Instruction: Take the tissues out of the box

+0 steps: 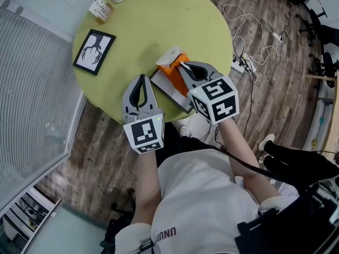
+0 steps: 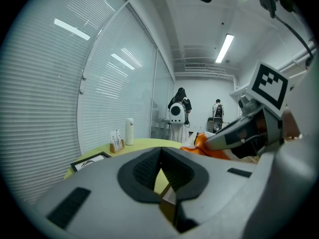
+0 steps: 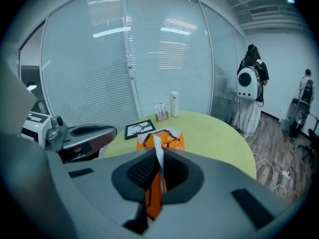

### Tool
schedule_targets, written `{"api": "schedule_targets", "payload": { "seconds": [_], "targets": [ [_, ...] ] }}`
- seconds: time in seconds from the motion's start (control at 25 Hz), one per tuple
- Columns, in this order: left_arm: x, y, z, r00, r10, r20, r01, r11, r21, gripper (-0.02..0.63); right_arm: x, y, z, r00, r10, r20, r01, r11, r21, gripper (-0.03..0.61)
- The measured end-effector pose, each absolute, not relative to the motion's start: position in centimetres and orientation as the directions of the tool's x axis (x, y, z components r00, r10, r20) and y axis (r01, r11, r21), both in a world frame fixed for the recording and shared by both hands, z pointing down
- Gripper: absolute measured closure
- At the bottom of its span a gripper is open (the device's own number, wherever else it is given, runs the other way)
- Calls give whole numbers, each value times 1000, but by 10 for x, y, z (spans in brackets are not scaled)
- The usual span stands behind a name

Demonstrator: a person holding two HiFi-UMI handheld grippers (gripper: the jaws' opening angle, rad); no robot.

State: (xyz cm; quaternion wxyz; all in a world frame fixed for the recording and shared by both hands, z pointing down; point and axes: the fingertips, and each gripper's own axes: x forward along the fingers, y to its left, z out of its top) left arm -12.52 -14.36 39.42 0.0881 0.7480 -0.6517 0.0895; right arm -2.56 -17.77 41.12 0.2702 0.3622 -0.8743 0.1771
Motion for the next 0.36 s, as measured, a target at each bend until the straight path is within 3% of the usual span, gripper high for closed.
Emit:
{"api": "schedule_targets", "payload": {
  "seconds": [0.36],
  "targets": [
    [-125, -144, 394, 134, -959, 249, -991, -134, 15, 600, -26, -177, 412, -593, -535, 601, -728, 676, -117, 558]
  ]
}}
